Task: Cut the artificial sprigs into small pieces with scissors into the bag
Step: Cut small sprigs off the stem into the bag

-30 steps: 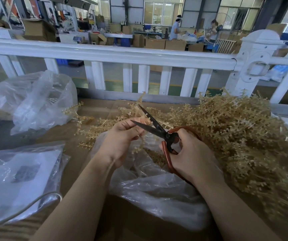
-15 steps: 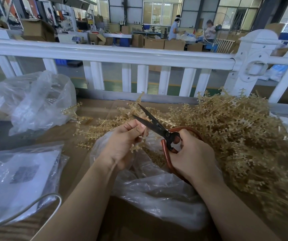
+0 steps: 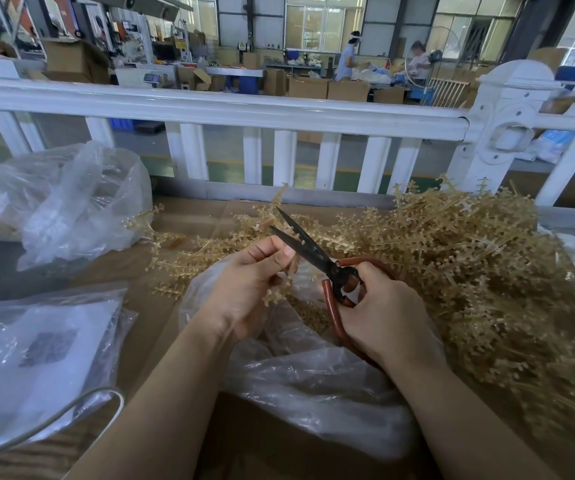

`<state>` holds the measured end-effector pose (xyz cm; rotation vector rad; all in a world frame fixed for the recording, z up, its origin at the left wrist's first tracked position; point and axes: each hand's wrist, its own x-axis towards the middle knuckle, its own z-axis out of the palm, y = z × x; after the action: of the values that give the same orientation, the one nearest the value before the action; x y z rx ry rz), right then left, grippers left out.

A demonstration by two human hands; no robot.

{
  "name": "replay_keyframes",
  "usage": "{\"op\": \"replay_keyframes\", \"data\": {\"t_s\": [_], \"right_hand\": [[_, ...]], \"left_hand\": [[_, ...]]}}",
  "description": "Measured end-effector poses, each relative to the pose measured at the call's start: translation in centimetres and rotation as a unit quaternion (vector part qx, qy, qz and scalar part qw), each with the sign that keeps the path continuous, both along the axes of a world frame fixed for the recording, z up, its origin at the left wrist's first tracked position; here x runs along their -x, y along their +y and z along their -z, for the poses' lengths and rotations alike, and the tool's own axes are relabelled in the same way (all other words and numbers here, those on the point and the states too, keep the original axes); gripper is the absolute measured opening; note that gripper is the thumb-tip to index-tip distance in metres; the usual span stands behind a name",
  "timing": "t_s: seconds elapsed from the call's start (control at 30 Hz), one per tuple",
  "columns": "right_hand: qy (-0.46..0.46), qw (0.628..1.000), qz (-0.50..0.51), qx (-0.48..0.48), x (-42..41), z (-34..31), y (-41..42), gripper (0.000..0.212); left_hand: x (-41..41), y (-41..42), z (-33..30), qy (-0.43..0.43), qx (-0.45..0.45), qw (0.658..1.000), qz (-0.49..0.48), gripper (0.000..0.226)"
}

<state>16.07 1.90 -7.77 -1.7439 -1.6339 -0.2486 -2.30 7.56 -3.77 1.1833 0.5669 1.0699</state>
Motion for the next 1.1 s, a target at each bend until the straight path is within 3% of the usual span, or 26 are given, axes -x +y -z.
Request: {"op": "replay_keyframes", "data": {"t_s": [0.17,0.4,0.8,1.1], "right_hand": [[0.004,1.000,-0.001,0.007,-0.2,0.2,0.4,0.050],[0.010,0.999,-0.003,0.035,-0.2,0.0,0.2,0.050],[-0.037,0.999,0.017,0.026,-0.1,-0.4,0.1,0.048],[-0.045,0.999,0.016,-0.003,0.3,-0.6,0.0,0.043]], "left_hand": [[0.4,0.4,0.1,0.017,-0.038,0.999,-0.005,0.035],[0.8,1.1,0.4,0.070,-0.102,0.992,-0.035,0.006],[1.0,1.1,0.4,0.052,-0.150,0.986,-0.055,0.019],[0.9,1.0,0.6,0.055,-0.125,0.988,-0.068,0.020]]}}
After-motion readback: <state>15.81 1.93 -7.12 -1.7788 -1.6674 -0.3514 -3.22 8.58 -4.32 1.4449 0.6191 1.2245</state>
